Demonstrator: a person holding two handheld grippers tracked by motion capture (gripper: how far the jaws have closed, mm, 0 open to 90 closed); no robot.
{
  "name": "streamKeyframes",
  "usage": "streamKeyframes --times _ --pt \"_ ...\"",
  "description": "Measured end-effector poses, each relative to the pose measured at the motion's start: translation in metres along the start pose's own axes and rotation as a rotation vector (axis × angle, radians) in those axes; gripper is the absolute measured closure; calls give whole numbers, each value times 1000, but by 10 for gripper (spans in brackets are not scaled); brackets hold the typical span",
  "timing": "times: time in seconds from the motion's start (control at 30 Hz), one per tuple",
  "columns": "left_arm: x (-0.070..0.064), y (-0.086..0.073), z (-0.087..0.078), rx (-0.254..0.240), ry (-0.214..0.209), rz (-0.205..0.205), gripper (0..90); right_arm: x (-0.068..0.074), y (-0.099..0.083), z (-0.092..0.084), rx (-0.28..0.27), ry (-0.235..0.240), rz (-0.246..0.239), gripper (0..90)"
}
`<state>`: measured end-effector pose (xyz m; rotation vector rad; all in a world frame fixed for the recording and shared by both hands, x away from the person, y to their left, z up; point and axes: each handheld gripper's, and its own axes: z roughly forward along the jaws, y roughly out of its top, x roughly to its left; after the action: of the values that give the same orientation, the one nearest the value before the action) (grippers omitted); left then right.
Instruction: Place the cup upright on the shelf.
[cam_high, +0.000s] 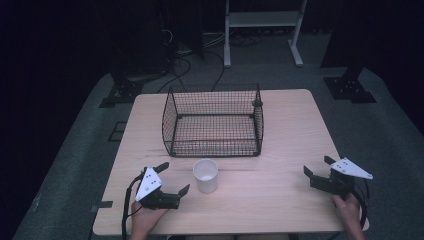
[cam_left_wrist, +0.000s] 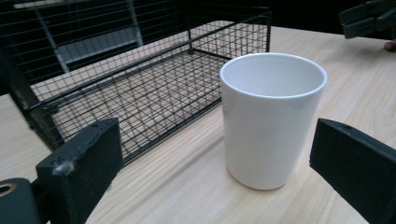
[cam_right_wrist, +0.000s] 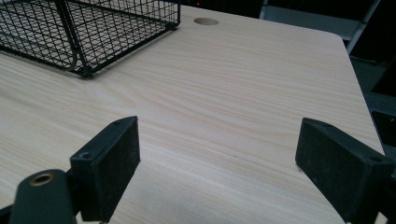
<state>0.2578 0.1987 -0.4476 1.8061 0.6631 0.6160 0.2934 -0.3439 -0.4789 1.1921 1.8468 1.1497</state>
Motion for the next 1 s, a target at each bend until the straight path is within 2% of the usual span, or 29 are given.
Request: streamKeyframes --times 0.37,0.9,1.0 --pt "-6 2 6 11 -50 24 21 0 0 0 -1 0 0 130" --pt "-14 6 13 23 -107 42 21 0 0 0 -1 -2 -3 130" --pt "-16 6 15 21 -129 36 21 0 0 0 -1 -2 -2 131"
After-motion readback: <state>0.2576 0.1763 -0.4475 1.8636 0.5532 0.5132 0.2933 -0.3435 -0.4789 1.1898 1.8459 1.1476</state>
